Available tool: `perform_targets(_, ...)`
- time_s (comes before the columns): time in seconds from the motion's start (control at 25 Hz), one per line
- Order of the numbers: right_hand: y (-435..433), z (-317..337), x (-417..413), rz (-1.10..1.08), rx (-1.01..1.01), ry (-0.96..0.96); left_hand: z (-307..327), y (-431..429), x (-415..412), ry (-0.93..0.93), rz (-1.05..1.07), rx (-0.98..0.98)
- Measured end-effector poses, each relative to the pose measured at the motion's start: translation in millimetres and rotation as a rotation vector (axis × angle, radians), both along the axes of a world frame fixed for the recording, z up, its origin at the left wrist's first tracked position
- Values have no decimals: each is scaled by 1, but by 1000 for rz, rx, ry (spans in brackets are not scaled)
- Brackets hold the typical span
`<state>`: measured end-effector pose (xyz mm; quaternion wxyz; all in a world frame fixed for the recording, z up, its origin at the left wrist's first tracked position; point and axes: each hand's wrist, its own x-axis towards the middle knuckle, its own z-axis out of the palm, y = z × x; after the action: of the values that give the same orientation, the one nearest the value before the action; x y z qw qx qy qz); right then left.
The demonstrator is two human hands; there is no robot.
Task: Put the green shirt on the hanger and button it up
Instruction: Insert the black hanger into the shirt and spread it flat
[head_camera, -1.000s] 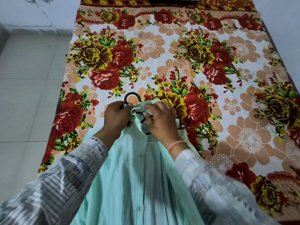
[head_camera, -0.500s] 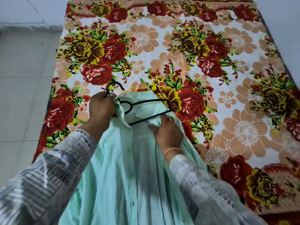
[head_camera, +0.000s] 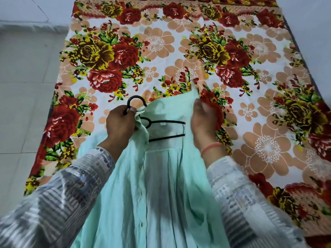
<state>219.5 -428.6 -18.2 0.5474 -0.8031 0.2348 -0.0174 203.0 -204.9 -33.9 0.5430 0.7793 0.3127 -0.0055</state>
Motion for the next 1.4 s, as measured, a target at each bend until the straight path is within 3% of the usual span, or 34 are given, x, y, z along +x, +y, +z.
perform_targets(0.12,48,-8,-37,564,-66,146,-11,-11,8,-22,64,-54)
perform_targets(0.2,59,-24,-67,750,-183,205,-17,-14,10,-28,60,-140)
perform_targets(0.28,55,-37,-94,659,-300,79,-21,-17,2,-9,19,-185)
perform_targets(0.36,38,-47,-115,475,-400,-6,-18,-16,-17,-21,-64,27)
perform_targets(0.44,15,-59,-129,393,-451,47,-22,-19,-41,-70,-151,218)
perform_targets(0.48,7,-63,-133,391,-408,107,-24,-24,-53,-55,-192,222)
perform_targets(0.56,3,-59,-139,396,-218,192,-31,-38,-70,109,-261,105)
perform_targets(0.64,1,-55,-139,279,-192,123,-41,-52,-84,317,-318,26)
perform_targets(0.72,-18,-55,-137,116,-471,21,-45,-62,-96,420,-372,-17)
perform_targets(0.76,-31,-54,-136,48,-586,74,-42,-65,-103,432,-394,-38)
perform_targets(0.84,-59,-52,-134,77,-623,337,-39,-70,-116,460,-395,-138)
perform_targets(0.92,-85,-48,-129,258,-549,530,-34,-74,-123,483,-288,-362)
perform_targets(0.96,-98,-44,-123,304,-552,531,-32,-75,-124,474,-198,-495)
perform_targets(1.08,-132,-25,-89,176,-744,336,-36,-73,-128,384,124,-756)
perform_targets(1.2,-139,-24,-70,167,-945,212,-49,-72,-141,319,151,-616)
perform_targets(1.28,-136,-32,-73,259,-879,319,-52,-75,-154,292,73,-564)
perform_targets(1.4,-156,-44,-105,300,-661,583,-53,-79,-171,445,-215,-663)
